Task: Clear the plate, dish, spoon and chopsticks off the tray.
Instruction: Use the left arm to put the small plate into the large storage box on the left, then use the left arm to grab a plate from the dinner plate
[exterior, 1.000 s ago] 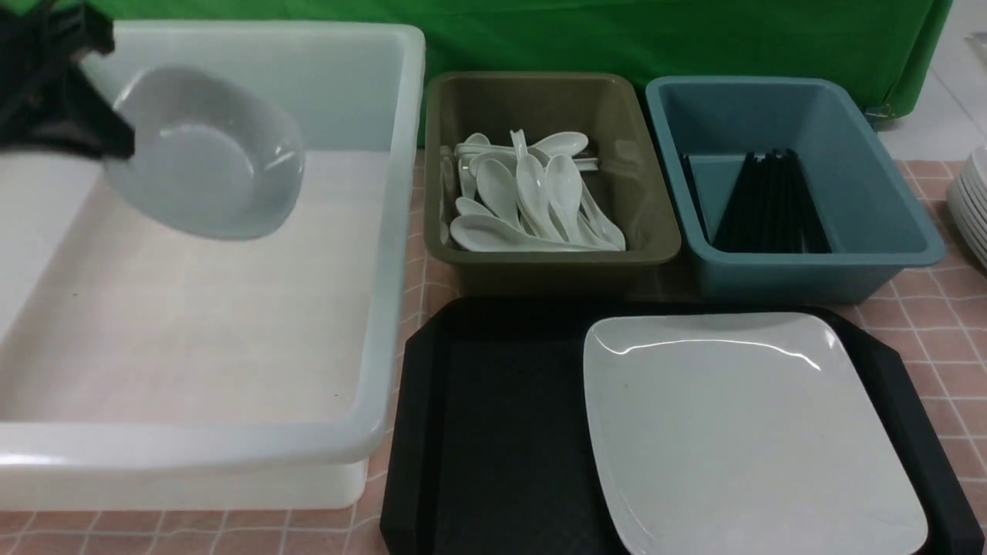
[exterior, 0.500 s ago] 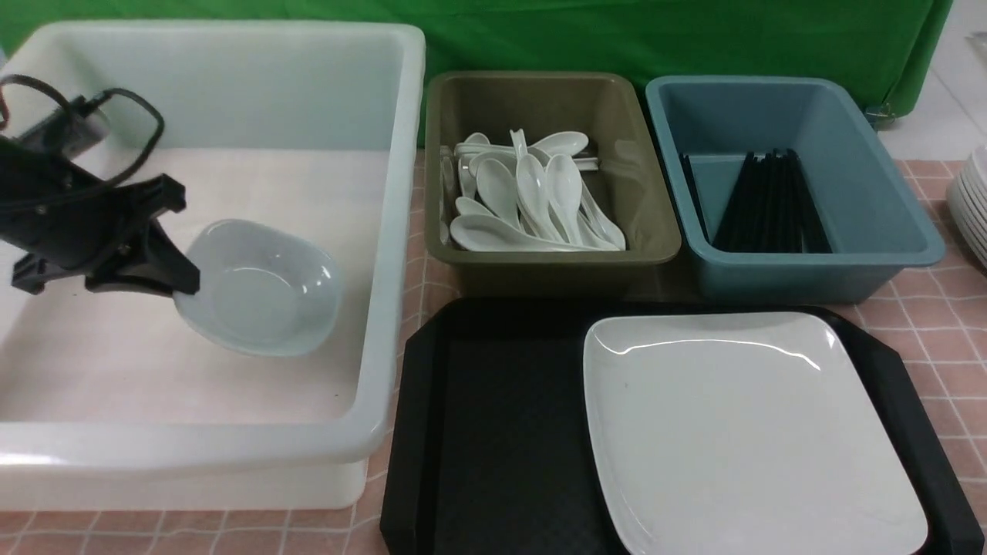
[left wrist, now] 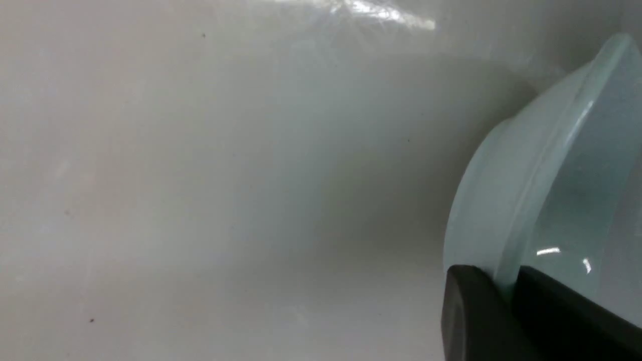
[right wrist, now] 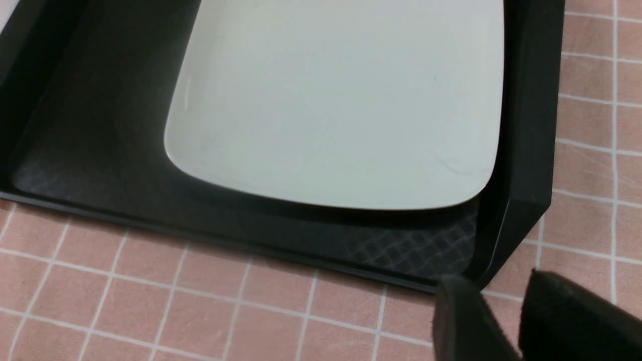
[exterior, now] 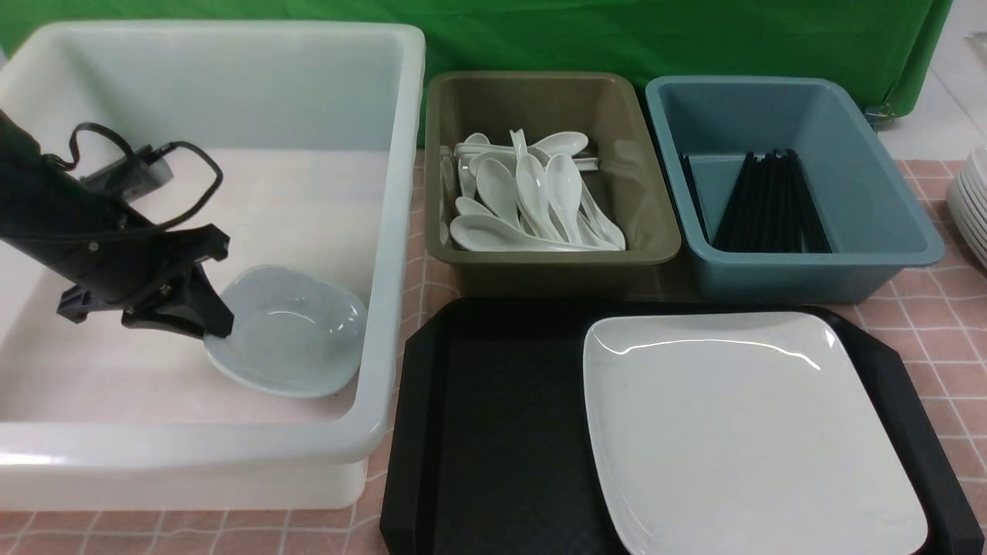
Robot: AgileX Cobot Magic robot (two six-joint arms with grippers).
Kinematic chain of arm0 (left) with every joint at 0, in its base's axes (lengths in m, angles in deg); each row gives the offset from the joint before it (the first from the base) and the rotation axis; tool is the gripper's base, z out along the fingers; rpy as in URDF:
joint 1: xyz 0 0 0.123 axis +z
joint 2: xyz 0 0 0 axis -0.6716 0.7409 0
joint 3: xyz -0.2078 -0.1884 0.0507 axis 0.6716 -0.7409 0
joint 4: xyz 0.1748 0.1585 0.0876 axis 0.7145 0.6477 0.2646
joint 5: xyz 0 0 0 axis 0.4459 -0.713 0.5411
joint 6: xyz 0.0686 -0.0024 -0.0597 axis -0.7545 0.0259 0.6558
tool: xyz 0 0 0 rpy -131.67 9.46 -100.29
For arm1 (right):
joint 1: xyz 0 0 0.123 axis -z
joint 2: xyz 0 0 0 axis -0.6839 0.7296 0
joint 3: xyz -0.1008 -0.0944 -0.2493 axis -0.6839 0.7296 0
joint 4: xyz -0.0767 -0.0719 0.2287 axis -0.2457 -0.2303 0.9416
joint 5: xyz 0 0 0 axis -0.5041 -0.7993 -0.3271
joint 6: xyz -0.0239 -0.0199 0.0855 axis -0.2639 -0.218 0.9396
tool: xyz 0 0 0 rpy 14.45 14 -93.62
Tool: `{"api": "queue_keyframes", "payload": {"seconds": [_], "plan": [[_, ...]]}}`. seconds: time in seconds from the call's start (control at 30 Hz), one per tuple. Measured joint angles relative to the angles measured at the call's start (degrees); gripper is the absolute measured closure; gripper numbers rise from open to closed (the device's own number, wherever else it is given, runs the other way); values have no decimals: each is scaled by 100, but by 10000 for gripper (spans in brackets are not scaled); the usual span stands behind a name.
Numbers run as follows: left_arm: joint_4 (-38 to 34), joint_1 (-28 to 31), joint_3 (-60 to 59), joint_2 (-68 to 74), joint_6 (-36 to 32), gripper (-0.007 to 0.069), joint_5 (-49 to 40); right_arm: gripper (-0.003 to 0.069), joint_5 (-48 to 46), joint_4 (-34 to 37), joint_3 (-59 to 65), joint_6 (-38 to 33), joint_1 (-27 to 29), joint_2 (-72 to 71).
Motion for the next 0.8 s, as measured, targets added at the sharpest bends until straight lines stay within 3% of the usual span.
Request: {"api": "queue_keyframes", "payload": {"seconds": [0.27, 0.33, 0.47, 0.67, 0.8], "plan": [[53, 0, 9, 10, 177, 329, -169, 419, 0, 0, 0, 0, 0, 0], [170, 0, 176, 10, 258, 246, -636, 419, 0, 0, 0, 0, 0, 0], [555, 0, 690, 3, 537, 163, -1067, 419, 0, 0, 0, 0, 0, 0], [851, 0, 917, -289, 1143, 160, -1105, 419, 0, 0, 0, 0, 0, 0], [736, 0, 917, -738, 1172, 267, -1132, 419, 64, 0, 0, 0, 0, 0]]}}
